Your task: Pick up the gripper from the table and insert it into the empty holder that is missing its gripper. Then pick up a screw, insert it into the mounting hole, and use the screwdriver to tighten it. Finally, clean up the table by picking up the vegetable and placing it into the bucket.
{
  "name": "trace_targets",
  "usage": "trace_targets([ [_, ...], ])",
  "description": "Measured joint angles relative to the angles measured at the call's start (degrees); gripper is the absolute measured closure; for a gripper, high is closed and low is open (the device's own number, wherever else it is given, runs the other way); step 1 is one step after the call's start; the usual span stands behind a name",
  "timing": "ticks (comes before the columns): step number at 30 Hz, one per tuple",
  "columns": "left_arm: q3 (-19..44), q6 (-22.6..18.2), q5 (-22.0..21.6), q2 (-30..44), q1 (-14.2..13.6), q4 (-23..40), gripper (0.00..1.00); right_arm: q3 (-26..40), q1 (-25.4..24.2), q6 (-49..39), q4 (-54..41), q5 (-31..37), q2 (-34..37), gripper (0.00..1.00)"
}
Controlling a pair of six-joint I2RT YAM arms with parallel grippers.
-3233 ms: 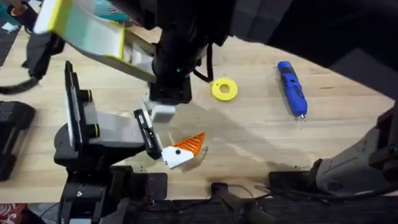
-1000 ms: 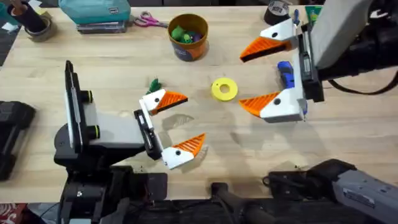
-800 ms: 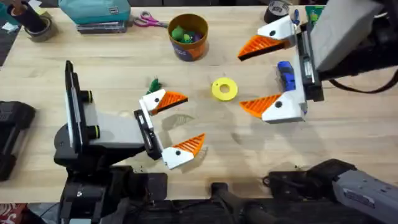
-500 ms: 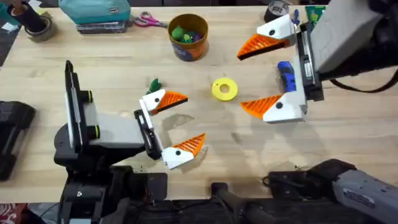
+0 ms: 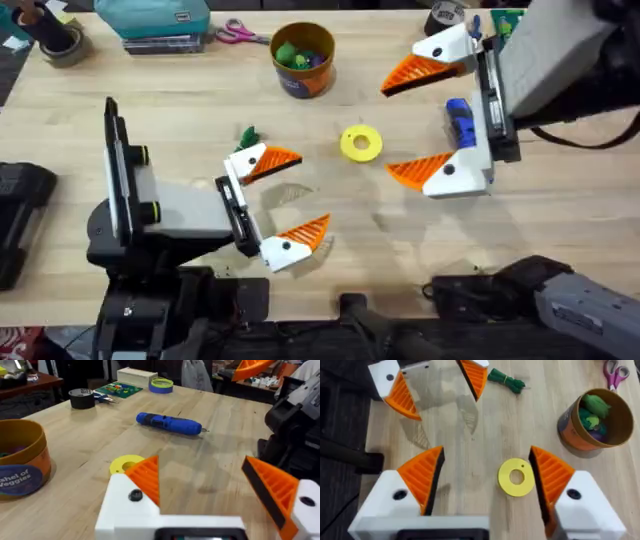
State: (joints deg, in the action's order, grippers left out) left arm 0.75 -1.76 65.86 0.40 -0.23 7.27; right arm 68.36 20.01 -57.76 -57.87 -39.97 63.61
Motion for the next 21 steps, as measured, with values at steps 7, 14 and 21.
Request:
trace_targets([
  [7, 0.0, -0.1, 0.1, 0.0, 0.0, 0.0, 0.391, 0.0, 0.0, -0.2, 0.0, 0.0, 0.0, 0.005],
  [14, 0.0, -0.5, 0.2, 0.0, 0.0, 0.0, 0.99, 0.0, 0.0, -0.2, -0.6, 0.0, 0.0, 0.005],
  [21, 0.0, -0.5, 0.2, 0.0, 0.0, 0.0, 0.99, 0.0, 0.0, 0.4, -0.6, 0.6, 0.0, 0.005],
])
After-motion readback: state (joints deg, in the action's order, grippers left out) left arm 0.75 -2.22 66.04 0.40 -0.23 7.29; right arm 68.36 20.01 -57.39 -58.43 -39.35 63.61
